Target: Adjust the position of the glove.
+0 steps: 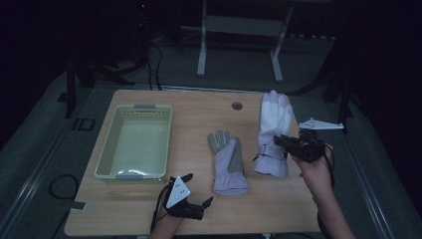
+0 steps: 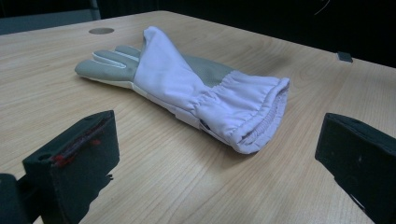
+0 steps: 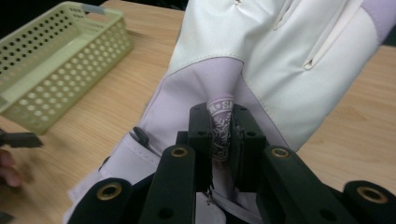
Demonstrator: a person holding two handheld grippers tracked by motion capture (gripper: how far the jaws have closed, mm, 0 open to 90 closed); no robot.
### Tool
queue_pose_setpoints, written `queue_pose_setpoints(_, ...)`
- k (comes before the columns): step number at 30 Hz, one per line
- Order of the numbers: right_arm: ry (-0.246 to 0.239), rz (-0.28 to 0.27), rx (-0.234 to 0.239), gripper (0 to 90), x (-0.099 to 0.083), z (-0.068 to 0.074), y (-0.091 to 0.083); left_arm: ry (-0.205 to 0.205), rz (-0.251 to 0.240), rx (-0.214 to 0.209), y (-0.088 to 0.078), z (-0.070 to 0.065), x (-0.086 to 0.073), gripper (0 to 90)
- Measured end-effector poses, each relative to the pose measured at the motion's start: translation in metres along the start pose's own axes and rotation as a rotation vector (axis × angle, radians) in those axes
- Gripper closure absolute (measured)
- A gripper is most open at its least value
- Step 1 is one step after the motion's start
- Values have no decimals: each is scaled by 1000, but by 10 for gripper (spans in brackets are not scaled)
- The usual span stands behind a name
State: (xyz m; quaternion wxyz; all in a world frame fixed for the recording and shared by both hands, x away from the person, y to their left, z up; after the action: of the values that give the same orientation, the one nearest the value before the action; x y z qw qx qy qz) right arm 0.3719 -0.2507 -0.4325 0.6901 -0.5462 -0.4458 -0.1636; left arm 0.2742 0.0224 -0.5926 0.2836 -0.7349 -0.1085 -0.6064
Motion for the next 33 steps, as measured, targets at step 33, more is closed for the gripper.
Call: queue_pose_setpoints(33,-95,324,22,784,-53,99,117,-7,-3,-9,0,0,0,0)
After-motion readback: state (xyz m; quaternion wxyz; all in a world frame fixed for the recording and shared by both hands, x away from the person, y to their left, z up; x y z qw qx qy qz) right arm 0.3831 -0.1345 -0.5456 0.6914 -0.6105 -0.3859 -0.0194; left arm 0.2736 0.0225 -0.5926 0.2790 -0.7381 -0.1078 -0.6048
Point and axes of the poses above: each handheld gripper's, and its own axes: y roughly forward along the jaws, x roughly out of its top, z roughly to its left, the point moved 7 cm from there along y, roughly forward along the jaws, and after that the axes turned 9 degrees about -x, right-handed, at the moved point
